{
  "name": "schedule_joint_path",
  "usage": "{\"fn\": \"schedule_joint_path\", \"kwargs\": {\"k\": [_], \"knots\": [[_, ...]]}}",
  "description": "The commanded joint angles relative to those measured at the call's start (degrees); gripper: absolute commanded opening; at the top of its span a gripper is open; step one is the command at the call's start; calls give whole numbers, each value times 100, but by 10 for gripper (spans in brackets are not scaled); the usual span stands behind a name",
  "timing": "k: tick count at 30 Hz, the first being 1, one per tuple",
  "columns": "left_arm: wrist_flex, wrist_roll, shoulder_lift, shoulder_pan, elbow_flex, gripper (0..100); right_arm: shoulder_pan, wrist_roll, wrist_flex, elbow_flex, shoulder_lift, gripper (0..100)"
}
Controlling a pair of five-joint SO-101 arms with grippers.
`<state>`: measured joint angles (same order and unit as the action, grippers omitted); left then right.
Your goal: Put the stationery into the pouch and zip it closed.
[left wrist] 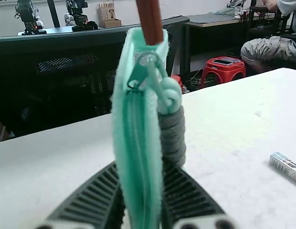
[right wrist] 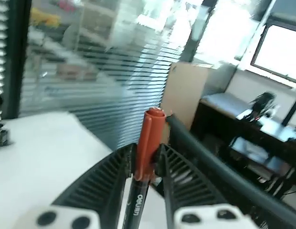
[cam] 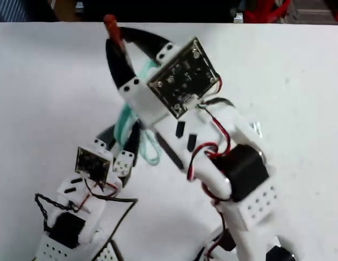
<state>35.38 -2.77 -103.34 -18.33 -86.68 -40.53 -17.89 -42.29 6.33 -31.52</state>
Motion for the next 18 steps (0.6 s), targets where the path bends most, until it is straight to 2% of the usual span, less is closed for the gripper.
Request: {"fn": "schedule_joint_path", "kwargs": {"k": [1, 12, 18], "knots": [[-132, -62, 75, -22, 44, 59, 295, -70, 919, -299, -22, 18], [-255, -62, 75, 13, 62, 61, 716, -70, 1437, -2013, -66, 18], [-176, -18, 75, 286, 255, 61, 866, -70, 1376, -2312, -13, 18]]}}
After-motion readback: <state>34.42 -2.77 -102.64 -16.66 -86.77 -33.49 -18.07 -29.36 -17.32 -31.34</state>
